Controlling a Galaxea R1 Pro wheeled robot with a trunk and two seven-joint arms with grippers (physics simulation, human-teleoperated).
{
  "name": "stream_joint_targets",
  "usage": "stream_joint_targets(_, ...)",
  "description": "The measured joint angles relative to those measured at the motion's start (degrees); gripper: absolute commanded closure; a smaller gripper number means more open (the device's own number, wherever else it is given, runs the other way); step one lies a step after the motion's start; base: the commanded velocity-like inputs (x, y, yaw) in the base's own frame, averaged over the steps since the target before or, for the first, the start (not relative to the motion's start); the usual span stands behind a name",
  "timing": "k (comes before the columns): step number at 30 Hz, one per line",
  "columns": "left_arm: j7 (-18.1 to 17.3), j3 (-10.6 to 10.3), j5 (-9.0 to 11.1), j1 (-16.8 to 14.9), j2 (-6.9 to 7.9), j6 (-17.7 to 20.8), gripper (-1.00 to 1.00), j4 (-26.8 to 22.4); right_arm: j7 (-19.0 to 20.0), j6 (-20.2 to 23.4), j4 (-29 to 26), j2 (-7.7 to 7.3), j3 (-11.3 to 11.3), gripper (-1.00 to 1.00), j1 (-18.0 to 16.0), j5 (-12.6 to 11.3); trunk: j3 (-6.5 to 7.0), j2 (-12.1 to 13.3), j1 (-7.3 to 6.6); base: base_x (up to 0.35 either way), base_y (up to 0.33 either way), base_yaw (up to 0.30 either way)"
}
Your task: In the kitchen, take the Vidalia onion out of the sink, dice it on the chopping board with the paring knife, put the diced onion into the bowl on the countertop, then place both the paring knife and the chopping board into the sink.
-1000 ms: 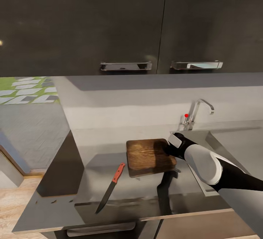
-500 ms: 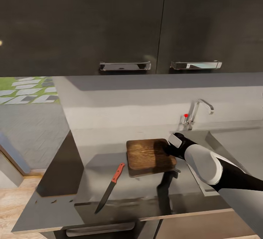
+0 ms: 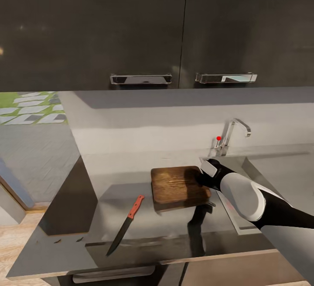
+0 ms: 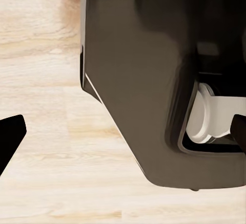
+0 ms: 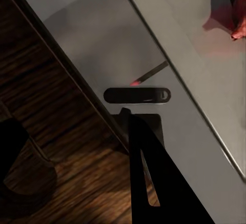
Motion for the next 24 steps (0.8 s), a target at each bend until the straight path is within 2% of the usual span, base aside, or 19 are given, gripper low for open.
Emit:
stream_joint_targets(9, 0.00, -0.07, 0.00, -0.03, -0.09, 0.00, -1.00, 0.00, -4.40, 2.38, -0.15, 0.12, -0.01, 1.00, -0.01, 0.02, 0.00, 0.00, 0.00, 0.000, 0.000, 0.000)
stream_joint_targets(24, 0.00, -0.07, 0.00, 0.01, -0.05, 0.00, -1.00, 0.03, -4.78, 2.52, -0.16, 0.43, -0.07, 1.00, -0.01, 0.00, 0.00, 0.00, 0.00, 0.000, 0.015, 0.000)
